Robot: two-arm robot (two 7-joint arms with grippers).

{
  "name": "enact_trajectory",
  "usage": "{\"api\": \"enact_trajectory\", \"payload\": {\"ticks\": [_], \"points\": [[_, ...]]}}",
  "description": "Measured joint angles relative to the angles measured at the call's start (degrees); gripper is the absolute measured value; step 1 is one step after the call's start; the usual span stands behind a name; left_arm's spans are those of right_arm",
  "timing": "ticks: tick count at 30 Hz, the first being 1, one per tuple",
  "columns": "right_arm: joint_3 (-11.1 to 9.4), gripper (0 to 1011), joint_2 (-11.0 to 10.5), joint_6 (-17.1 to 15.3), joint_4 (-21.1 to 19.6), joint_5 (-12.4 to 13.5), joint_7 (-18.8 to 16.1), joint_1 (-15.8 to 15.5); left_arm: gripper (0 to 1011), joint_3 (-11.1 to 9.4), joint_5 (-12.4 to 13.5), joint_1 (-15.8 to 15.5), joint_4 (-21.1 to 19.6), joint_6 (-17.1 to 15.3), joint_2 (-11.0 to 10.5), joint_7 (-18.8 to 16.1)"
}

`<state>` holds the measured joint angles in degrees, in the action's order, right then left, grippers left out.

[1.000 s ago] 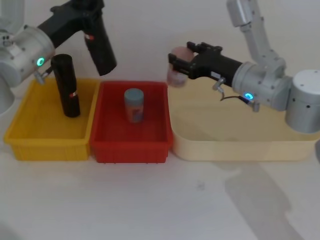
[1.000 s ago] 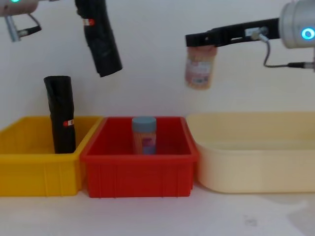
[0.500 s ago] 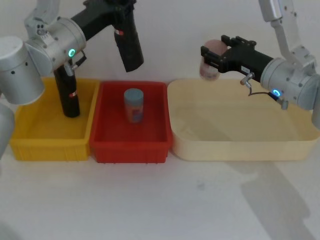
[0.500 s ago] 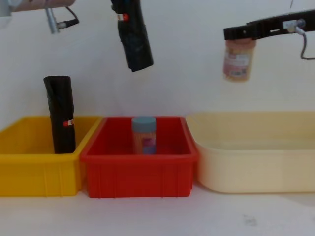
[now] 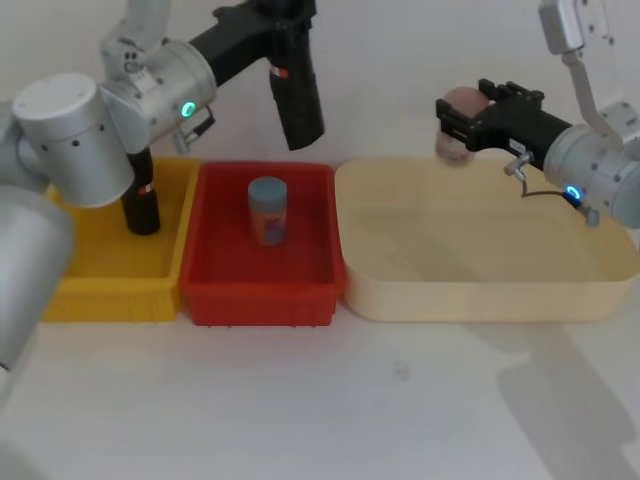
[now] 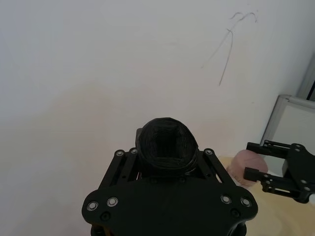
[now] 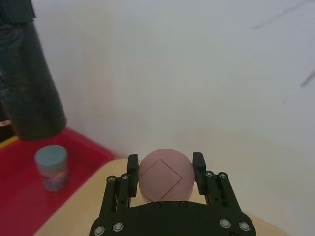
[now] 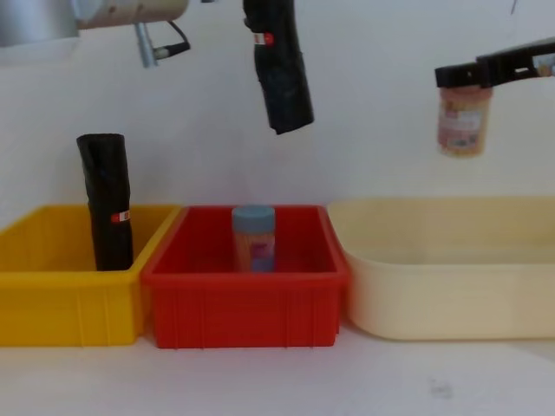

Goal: Pick up the garbage bag with the one hand and transfer it to the other hand.

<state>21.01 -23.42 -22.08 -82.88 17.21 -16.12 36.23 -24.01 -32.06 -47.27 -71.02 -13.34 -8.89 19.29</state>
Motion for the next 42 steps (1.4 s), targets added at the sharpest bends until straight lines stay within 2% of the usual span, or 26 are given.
{"api": "enact_trajectory", "payload": {"ticks": [5, 7, 8, 12, 13, 20, 30, 42], "points": [[-0.74, 647, -0.08, -0.13, 0.41, -0.86, 1.78, -0.62, 374, -0.65, 0.08, -0.58, 1.21, 0.45, 0.99, -0.05], [-0.90, 677, -0.10, -0.14, 0.53, -1.04, 2.14, -0.75, 374, -0.92, 0.12, -0.77, 1.67, 0.61, 1.34, -0.08], [-1.05, 734, -0.12, -0.14, 0.62, -1.21, 2.44, -0.85, 374, -1.00, 0.12, -0.84, 1.82, 0.66, 1.47, -0.09], [-1.37, 813, -0.14, -0.18, 0.83, -1.58, 3.13, -1.08, 374, -1.32, 0.15, -1.12, 2.40, 0.86, 1.94, -0.12], [-1.42, 866, -0.15, -0.18, 0.88, -1.65, 3.26, -1.11, 374, -1.41, 0.17, -1.19, 2.57, 0.93, 2.08, -0.13], [-1.77, 1002, -0.18, -0.24, 1.13, -2.03, 3.97, -1.37, 374, -1.74, 0.21, -1.46, 3.14, 1.14, 2.56, -0.18], [-1.83, 1000, -0.29, -0.09, 0.88, -2.27, 3.81, -1.67, 374, -1.98, 0.25, -1.66, 3.59, 1.28, 2.93, -0.23], [-0.21, 1000, -0.86, 1.84, -1.62, -2.30, -0.56, -2.27, 374, -2.08, 0.25, -1.75, 3.82, 1.39, 3.11, -0.27]]}}
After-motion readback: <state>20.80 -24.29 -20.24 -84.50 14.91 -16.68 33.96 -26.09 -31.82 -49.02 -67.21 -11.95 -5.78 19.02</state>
